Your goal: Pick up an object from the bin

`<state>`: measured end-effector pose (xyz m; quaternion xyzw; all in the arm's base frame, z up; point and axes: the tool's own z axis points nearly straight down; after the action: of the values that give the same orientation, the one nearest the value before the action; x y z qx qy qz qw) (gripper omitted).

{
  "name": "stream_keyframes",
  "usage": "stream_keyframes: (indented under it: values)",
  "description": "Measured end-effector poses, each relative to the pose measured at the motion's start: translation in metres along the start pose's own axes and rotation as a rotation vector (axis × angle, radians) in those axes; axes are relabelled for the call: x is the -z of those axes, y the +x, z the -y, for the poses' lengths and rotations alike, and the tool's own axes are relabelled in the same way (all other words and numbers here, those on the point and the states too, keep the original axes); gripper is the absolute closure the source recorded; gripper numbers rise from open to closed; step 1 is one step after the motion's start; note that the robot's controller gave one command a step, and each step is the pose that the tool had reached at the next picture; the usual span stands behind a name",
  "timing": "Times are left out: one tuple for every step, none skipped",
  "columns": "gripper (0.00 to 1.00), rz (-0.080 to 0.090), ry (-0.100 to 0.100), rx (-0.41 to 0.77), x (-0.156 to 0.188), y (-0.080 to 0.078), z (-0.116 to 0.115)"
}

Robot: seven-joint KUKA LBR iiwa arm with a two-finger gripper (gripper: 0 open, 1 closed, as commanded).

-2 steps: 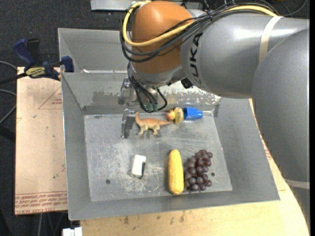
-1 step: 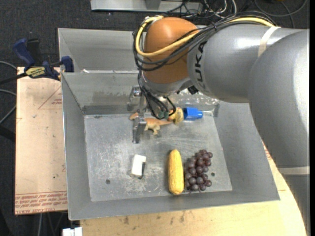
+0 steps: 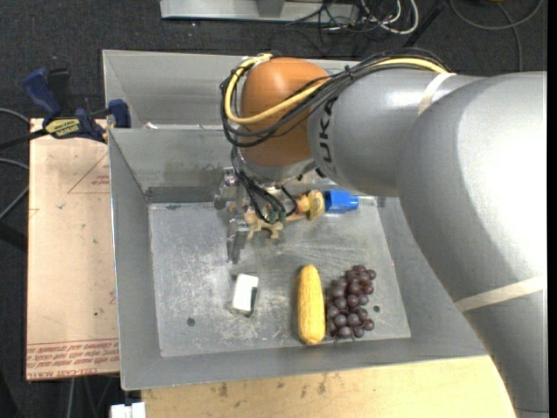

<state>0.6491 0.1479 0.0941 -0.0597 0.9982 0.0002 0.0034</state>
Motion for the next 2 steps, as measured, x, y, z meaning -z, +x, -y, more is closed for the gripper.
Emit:
stream_keyframes:
  values:
    - [0.00, -0.005, -0.005, 0.087, -0.013, 0.014, 0.029]
    - [0.00, -0.004, 0.000, 0.092, -0.010, 0.018, 0.079]
